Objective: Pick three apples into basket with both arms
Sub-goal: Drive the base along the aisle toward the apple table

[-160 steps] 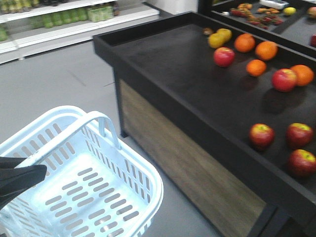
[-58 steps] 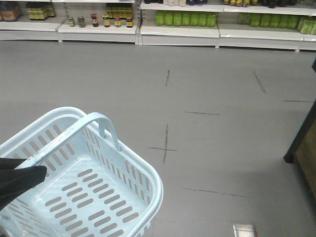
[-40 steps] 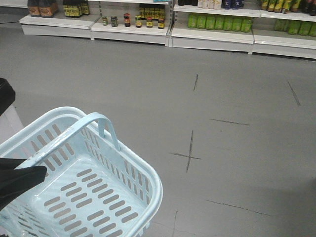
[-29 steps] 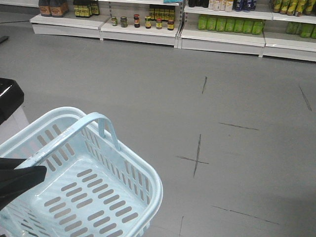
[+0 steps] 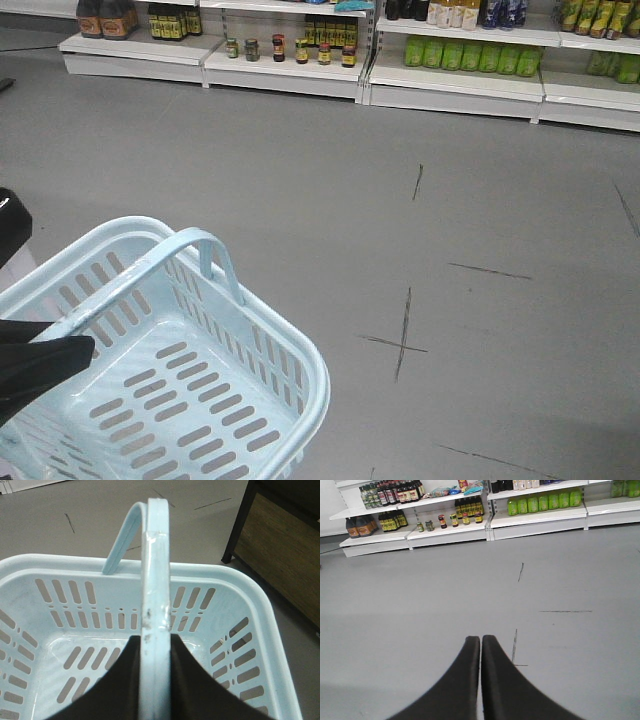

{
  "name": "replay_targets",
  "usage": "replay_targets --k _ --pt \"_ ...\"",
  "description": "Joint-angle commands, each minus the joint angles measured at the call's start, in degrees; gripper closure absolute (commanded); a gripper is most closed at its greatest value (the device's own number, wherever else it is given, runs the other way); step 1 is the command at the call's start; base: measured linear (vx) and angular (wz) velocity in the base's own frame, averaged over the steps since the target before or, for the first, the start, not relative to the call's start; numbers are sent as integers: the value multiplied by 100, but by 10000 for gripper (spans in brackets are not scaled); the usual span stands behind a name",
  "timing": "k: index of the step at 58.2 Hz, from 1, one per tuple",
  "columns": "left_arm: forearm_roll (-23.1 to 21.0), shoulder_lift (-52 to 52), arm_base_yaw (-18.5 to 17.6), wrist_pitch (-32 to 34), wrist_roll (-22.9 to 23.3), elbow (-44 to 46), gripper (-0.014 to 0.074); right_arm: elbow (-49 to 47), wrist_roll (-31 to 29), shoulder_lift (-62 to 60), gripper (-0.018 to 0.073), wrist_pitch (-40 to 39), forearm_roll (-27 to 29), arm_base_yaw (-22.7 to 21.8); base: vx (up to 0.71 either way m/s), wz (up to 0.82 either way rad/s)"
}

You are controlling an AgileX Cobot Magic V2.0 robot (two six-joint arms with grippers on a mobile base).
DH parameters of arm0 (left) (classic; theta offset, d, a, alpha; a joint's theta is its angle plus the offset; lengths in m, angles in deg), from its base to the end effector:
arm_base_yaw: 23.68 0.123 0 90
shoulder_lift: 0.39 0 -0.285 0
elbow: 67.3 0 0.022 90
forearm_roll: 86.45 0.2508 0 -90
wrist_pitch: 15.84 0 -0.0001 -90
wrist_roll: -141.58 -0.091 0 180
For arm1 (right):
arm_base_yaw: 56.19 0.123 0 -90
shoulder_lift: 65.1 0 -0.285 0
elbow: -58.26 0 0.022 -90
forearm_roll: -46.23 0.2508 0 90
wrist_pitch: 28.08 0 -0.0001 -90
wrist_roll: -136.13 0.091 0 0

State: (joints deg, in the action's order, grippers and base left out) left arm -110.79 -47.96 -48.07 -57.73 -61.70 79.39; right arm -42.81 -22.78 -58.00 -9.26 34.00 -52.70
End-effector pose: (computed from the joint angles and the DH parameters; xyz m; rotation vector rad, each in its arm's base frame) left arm 0.1057 -0.0755 0.3508 0.6932 1.9966 -0.4989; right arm 0.0540 -0.0030 0.1748 0.1438 1.8178 0.0978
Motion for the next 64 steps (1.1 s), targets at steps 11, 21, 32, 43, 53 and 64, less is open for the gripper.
replay_targets --k 11,21,32,43,53,64 --pt "-183 17 -19 499 28 155 603 66 -11 -64 564 -418 -36 -20 18 -10" --pt "-183 17 -19 499 28 155 603 66 -11 -64 564 -424 -36 -20 20 -12" --pt "-183 17 -19 499 28 155 603 66 -11 -64 564 -424 -36 -20 20 -13" --pt "-183 17 -19 499 28 155 603 66 -11 -64 564 -424 -36 -20 19 -12" --pt "-183 17 -19 499 28 155 603 66 -11 -64 564 -424 -36 -20 18 -8" --pt "-183 17 -19 499 28 155 603 66 -11 -64 564 -424 -36 -20 18 -4"
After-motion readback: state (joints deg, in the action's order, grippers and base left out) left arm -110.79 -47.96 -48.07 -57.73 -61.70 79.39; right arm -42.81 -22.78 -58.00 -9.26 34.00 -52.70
